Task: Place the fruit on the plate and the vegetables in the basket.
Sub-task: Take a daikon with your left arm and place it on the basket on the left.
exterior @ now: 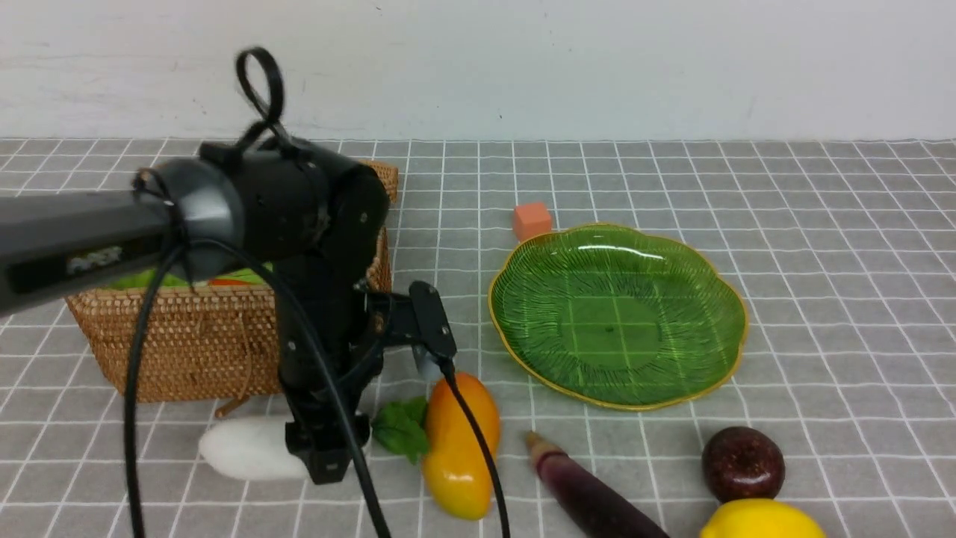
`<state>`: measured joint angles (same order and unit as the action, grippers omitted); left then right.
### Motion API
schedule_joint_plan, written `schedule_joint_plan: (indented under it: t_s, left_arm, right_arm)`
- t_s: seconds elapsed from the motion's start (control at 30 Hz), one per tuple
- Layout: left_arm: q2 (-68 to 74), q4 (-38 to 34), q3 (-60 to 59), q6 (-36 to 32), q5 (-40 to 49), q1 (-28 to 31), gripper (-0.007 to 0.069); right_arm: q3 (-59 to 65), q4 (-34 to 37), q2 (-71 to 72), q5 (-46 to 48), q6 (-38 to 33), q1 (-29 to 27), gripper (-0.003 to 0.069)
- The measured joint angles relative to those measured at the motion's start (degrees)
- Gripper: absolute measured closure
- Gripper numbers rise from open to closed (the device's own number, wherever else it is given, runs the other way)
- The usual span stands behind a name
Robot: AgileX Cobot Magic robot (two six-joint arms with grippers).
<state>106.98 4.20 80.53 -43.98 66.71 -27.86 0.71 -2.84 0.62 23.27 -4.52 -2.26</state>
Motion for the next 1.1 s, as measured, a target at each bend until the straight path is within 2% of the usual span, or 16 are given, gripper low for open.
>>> schedule_joint_plan:
  t_s: [0.13,0.23,0.33,0.47,0.6,0.73,0.83,0.9,0.97,1.1]
  left_arm:
    - [-6.5,1.1,0.0,0.1,0.6,0.0,0.0127]
    - [-14.1,9.9,0.0,1.4,-2.3,0.1,0.0127]
    - [-19.4,18.0,0.0,7.6,-12.1,2.5,0.0127]
    - [-20.7,21.0,0.0,12.4,-21.6,6.9,0.0127]
    - [-17.5,20.9,0.0,13.7,-27.3,10.5,0.0127]
    - [-11.7,19.5,0.0,13.9,-28.9,11.3,0.0127]
    - [-8.9,17.6,-0.1,14.0,-29.0,11.3,0.0099]
    - [-7.1,15.5,-0.1,14.0,-29.1,11.3,0.002]
    - [-6.8,14.6,-0.1,14.0,-29.0,11.3,-0.0026]
    - [-8.0,13.1,-0.1,14.0,-26.9,11.3,-0.0036]
  right_arm:
    - [0.0,0.0,0.0,0.0,0.0,0.0,0.0419]
    - [0.0,0.0,0.0,0.0,0.0,0.0,0.0419]
    - [0.0,0.0,0.0,0.0,0.0,0.0,0.0419]
    - [0.0,0.0,0.0,0.0,0.0,0.0,0.0419]
    - [0.0,0.0,0.0,0.0,0.0,0.0,0.0419]
    - [0.0,0.0,0.0,0.0,0.0,0.0,0.0419]
    - [0.0,0.0,0.0,0.0,0.0,0.0,0.0419]
    - [0.0,0.0,0.0,0.0,0.0,0.0,0.0419]
    - [0.0,0.0,0.0,0.0,0.0,0.0,0.0419]
    - [0.0,0.0,0.0,0.0,0.0,0.0,0.0419]
